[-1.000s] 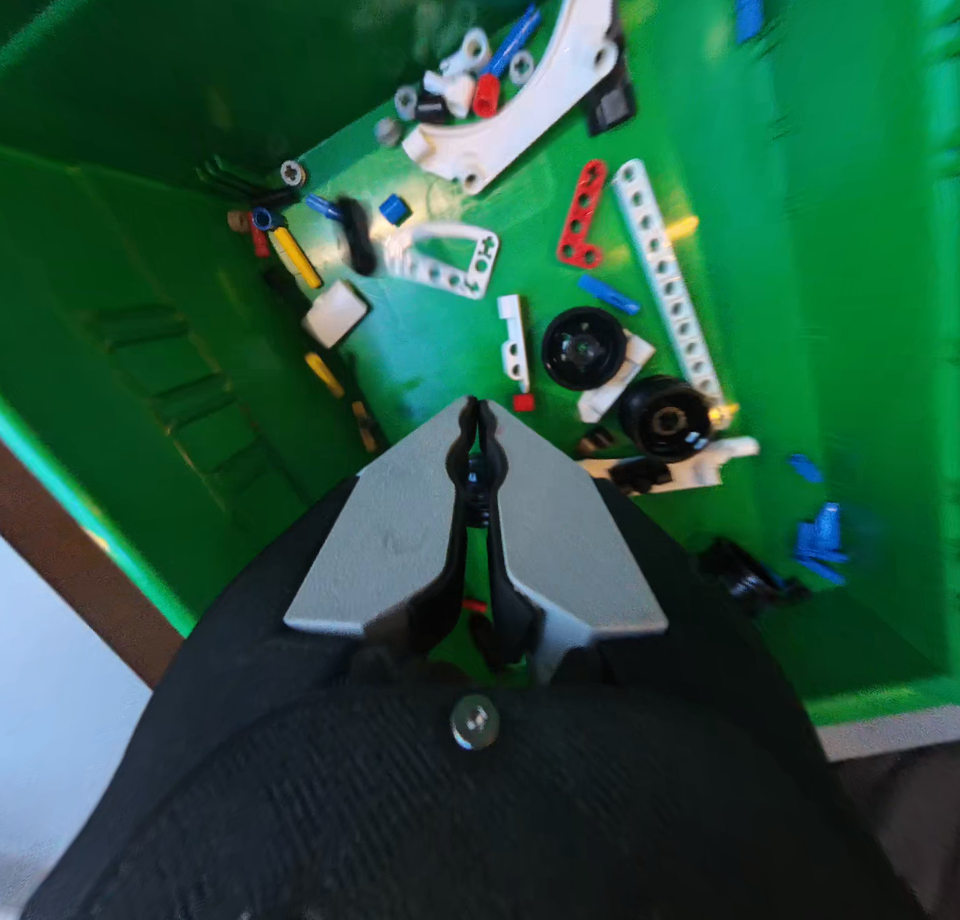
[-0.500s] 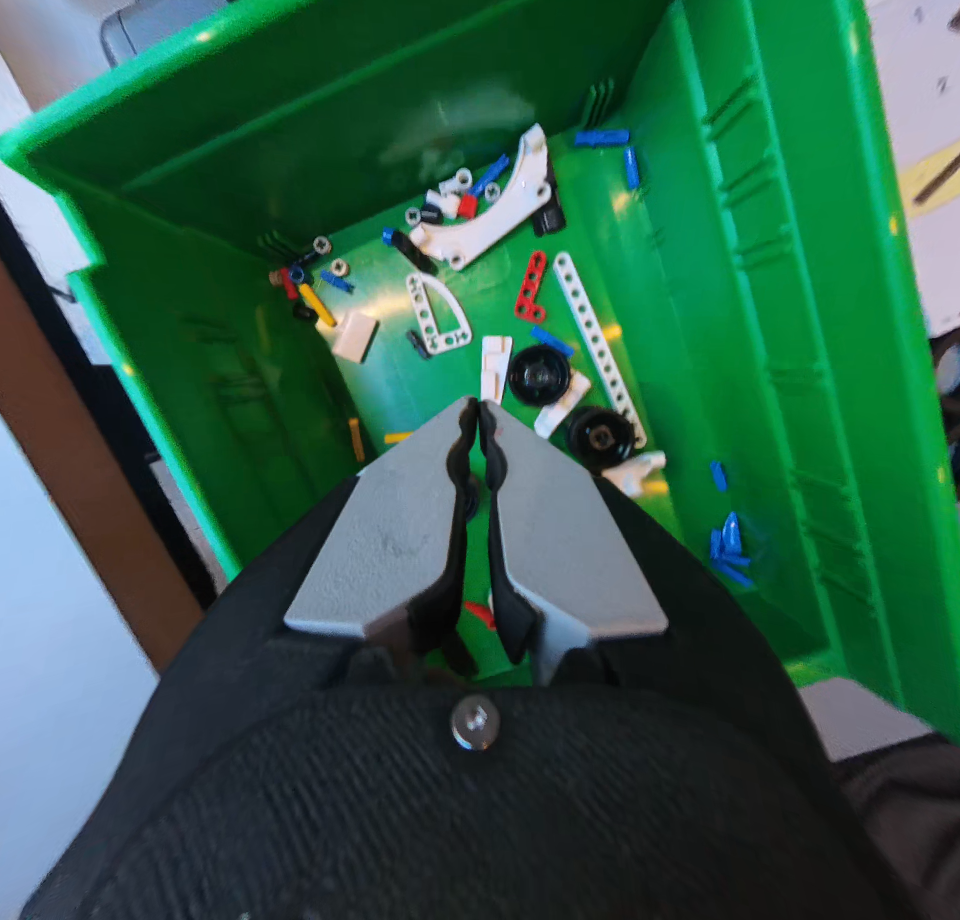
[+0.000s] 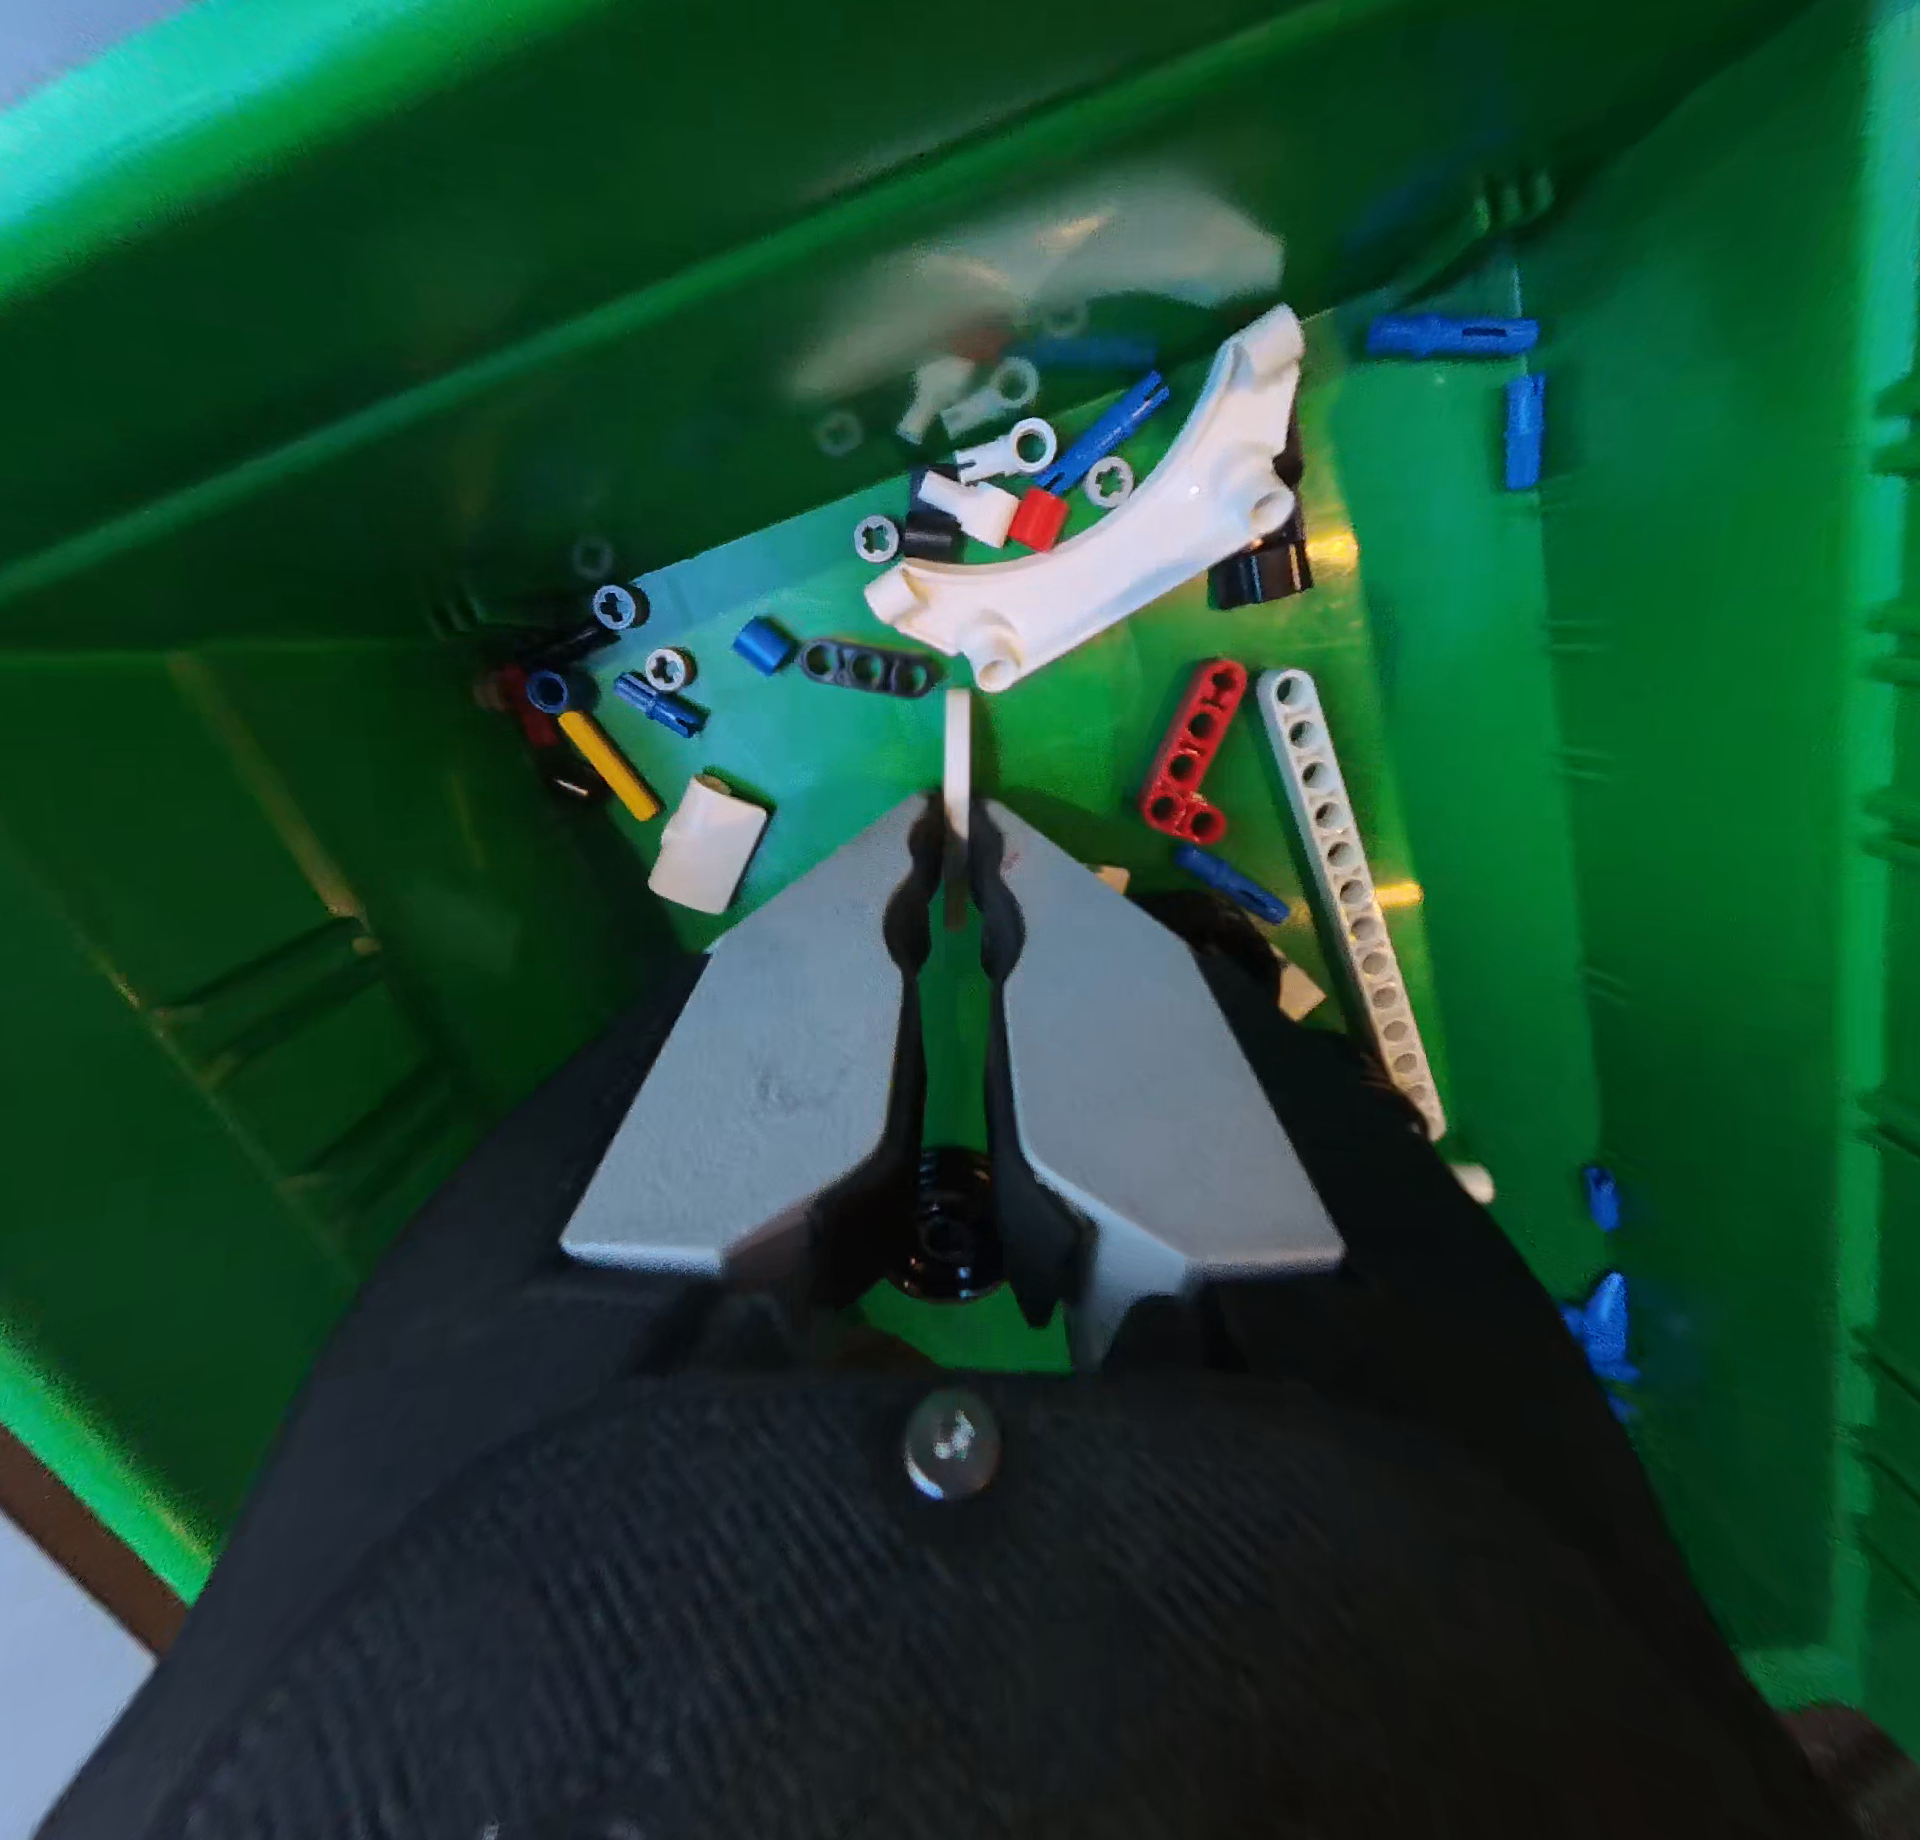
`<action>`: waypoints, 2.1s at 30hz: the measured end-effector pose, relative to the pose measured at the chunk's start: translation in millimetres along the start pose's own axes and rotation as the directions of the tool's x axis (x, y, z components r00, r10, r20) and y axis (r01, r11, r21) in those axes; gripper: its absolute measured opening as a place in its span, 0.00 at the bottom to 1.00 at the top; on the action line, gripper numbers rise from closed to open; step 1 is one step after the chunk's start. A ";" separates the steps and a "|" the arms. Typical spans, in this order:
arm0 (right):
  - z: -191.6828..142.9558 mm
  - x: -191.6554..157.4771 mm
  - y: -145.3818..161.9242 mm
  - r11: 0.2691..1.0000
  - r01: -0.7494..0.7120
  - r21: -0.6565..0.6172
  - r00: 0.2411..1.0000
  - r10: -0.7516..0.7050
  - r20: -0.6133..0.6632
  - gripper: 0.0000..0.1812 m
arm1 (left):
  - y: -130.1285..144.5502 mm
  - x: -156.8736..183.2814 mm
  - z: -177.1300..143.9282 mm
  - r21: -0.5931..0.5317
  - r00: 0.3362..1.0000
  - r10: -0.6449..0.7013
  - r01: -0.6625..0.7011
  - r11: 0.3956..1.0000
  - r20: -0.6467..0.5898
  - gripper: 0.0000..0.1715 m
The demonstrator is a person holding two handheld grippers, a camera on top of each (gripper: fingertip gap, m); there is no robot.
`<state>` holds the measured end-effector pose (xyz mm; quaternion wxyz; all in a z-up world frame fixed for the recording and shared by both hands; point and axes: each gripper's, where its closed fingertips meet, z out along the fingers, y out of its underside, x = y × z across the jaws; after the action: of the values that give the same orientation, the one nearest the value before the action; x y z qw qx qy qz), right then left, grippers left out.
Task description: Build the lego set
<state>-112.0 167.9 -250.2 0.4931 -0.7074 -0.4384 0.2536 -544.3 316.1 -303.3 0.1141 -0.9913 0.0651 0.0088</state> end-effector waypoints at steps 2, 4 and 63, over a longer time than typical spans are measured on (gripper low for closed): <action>-0.2 -1.2 -0.2 1.000 0.006 0.001 1.000 -0.006 0.005 0.10 | 0.3 0.0 0.0 0.002 1.000 0.022 -0.022 1.000 0.015 0.01; -0.9 -1.8 0.1 1.000 0.016 0.001 1.000 -0.016 0.005 0.10 | 1.4 1.9 -0.4 0.000 0.999 0.035 -0.035 0.999 0.019 0.01; 37.8 36.1 8.1 0.970 0.051 -0.236 0.991 -0.078 -0.106 0.23 | 137.5 333.5 -40.1 0.478 0.727 0.666 -0.532 0.699 -0.165 0.19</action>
<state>-121.3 216.2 -269.6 0.4391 -0.7590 -0.4589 0.1433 -231.6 131.9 -306.0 0.2916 -0.8556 0.4071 -0.1311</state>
